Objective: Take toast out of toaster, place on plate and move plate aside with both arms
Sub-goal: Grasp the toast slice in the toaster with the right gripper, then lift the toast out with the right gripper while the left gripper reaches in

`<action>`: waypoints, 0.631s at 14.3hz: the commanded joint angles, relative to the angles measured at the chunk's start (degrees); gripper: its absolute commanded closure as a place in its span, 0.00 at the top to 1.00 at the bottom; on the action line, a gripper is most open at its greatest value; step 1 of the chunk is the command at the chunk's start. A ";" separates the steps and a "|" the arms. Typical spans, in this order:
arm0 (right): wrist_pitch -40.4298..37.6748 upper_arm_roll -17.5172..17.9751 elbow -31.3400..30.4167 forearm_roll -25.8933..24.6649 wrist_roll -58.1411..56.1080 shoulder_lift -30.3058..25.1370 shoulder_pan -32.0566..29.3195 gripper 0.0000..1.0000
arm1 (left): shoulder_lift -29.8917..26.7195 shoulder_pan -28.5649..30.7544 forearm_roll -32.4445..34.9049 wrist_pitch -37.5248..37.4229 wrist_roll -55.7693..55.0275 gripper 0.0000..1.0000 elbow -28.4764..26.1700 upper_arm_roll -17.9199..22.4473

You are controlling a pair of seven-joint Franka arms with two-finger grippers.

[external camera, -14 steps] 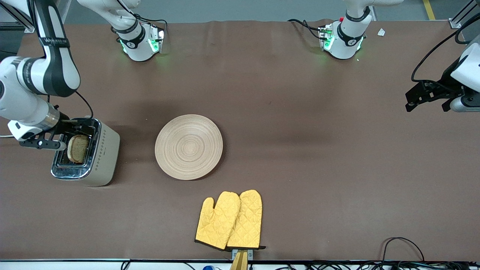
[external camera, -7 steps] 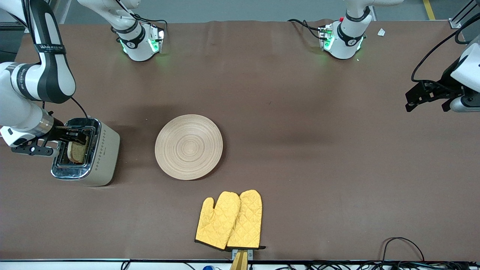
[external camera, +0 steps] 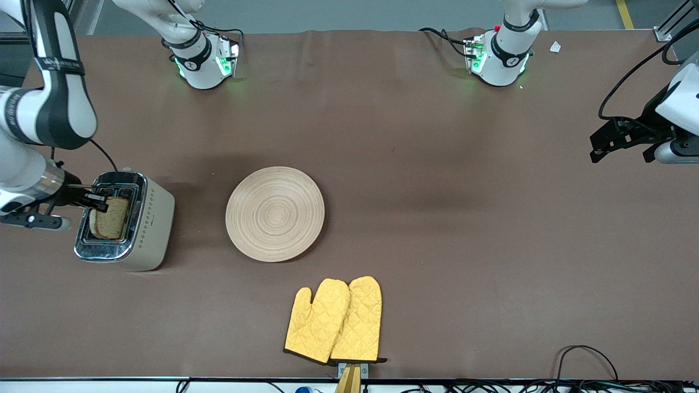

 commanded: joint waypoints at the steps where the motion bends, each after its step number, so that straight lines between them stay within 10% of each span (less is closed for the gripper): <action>1: -9.83 2.04 9.44 2.43 0.35 -0.30 1.50 0.00 | 3.87 -0.54 -0.37 -3.65 3.04 1.00 0.58 -0.16; 6: -12.34 2.84 7.65 18.67 5.19 -1.54 9.93 0.01 | 7.45 0.34 -14.56 -4.20 2.09 1.00 0.41 -0.69; 9: 0.90 2.84 -6.56 30.68 6.07 -2.85 15.92 0.01 | 14.66 -0.45 -29.50 -2.98 1.65 1.00 0.41 -0.69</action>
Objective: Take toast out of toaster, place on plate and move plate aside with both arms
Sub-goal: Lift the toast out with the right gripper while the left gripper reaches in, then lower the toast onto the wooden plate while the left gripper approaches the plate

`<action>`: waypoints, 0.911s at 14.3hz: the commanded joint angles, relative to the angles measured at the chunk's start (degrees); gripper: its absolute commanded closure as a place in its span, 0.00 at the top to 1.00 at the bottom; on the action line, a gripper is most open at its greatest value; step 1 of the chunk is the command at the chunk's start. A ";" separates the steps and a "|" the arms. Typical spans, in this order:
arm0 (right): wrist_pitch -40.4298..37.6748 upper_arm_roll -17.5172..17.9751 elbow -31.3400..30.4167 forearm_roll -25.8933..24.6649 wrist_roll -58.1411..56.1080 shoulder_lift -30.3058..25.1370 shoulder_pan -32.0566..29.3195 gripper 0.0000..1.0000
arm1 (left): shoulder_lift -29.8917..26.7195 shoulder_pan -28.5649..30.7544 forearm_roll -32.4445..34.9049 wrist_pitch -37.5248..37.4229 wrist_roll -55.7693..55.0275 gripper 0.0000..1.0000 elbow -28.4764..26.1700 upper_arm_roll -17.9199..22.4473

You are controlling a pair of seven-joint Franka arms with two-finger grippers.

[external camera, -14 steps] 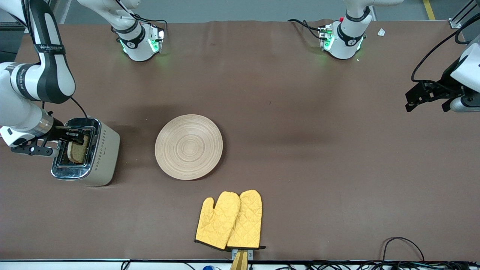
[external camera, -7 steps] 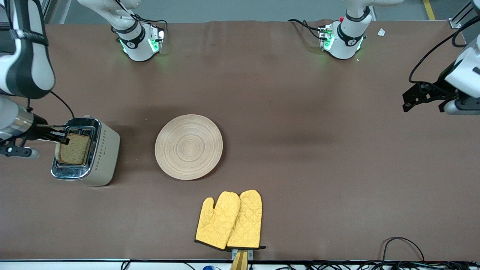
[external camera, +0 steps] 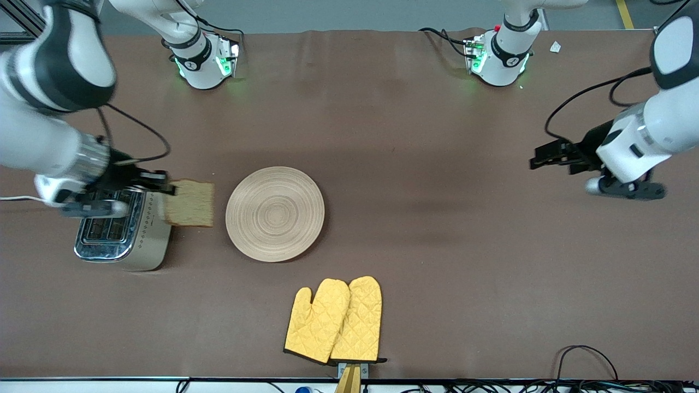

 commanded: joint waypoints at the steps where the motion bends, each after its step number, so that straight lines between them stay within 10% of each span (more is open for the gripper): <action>1: 12.42 -0.36 -14.69 9.54 0.33 -3.00 4.40 0.00 | 7.26 -0.61 -11.98 2.12 0.02 1.00 1.21 -0.12; 7: 21.52 -0.45 -22.46 14.83 0.42 -3.54 12.85 0.01 | 21.14 -6.66 -31.43 14.77 1.42 1.00 1.48 -0.38; 9: 23.10 -0.54 -22.64 14.75 -0.11 -3.45 12.60 0.15 | 25.88 -10.71 -34.43 20.48 2.03 1.00 4.18 -0.38; 10: 24.33 -0.63 -22.82 14.74 -0.20 -3.45 12.59 0.29 | 28.61 -12.55 -36.27 22.51 2.13 1.00 5.68 -0.38; 12: 28.01 -0.63 -23.61 14.74 -0.46 -3.19 11.72 1.00 | 32.31 -15.98 -40.75 28.30 3.00 1.00 6.48 -0.38; 13: 28.55 -0.63 -23.70 14.74 -0.55 -3.19 11.63 1.00 | 33.80 -18.00 -42.16 30.94 4.57 1.00 6.83 -0.47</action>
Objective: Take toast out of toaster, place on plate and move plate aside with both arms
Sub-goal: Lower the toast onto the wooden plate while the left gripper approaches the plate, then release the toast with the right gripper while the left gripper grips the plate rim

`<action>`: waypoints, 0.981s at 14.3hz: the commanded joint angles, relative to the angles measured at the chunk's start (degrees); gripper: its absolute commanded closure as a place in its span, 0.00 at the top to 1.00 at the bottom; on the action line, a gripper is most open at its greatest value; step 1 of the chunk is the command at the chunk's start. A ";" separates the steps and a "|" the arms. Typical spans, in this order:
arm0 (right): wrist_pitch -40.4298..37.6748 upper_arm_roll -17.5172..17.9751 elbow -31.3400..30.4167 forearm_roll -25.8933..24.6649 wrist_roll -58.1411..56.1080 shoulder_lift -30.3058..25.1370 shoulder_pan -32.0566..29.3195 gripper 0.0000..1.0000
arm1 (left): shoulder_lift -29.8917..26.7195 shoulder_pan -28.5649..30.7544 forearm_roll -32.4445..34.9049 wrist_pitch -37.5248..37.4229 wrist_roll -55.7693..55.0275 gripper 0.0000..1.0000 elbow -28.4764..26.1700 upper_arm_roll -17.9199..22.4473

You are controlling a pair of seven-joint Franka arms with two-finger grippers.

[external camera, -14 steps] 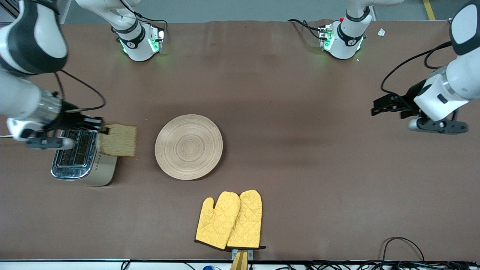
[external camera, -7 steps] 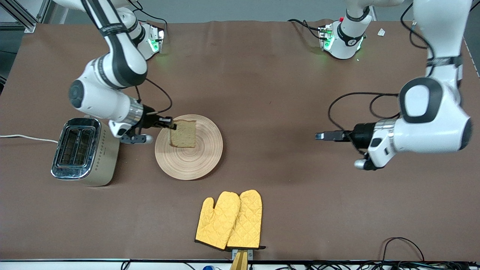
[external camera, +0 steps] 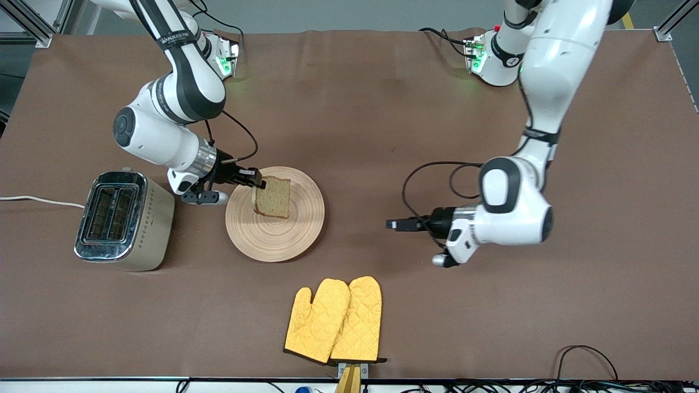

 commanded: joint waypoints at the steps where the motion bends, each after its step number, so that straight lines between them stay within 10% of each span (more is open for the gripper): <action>1: 2.10 0.23 -2.76 1.60 -0.76 -2.12 -0.83 1.00 | 6.02 -4.53 -5.45 6.12 3.54 1.00 3.65 0.31; 10: 1.22 -0.30 -2.24 1.07 -9.15 -2.56 -5.89 1.00 | 17.20 -17.64 -18.04 19.06 8.12 0.96 12.35 0.31; 14: -8.59 -0.38 -1.80 -5.39 -16.41 -8.87 -16.79 1.00 | 17.38 -18.79 -18.13 19.59 10.31 0.41 12.35 0.40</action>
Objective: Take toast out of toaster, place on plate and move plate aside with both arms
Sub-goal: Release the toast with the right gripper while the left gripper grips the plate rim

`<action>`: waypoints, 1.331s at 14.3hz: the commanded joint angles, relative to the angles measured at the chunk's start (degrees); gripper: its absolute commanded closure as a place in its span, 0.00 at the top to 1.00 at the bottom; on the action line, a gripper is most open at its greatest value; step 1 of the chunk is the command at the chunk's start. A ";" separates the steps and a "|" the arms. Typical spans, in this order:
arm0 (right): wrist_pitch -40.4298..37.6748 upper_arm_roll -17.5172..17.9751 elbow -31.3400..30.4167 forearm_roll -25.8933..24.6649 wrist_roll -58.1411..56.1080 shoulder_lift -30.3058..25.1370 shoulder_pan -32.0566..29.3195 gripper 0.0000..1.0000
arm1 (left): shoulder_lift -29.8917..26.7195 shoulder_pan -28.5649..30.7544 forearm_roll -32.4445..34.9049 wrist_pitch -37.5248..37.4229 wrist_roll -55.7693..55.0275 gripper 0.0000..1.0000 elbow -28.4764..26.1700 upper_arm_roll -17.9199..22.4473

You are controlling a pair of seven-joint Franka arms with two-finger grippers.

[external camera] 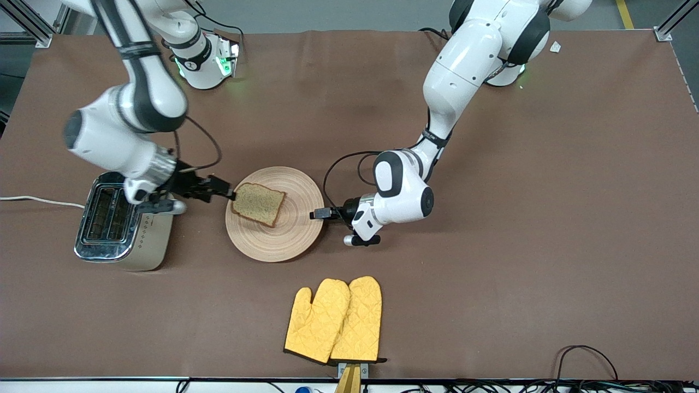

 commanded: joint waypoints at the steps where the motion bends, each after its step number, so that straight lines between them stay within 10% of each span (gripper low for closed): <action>1: -9.31 0.81 0.15 -10.26 -1.09 -7.23 -7.34 1.00 | 1.09 -0.95 -1.51 1.27 2.60 0.27 1.41 0.38; 5: -35.31 1.07 14.63 -26.45 -0.65 -9.18 -14.12 1.00 | 1.70 -1.39 -1.51 1.54 4.44 0.00 1.76 0.38; 10: -50.82 1.51 29.84 -37.45 -0.92 -9.53 -13.96 1.00 | -2.50 2.02 1.02 -2.39 3.40 0.00 1.41 1.17; 19: -53.23 1.42 41.05 -38.01 6.25 -2.67 -15.10 1.00 | -6.21 28.98 13.15 -38.42 15.40 0.00 4.40 1.26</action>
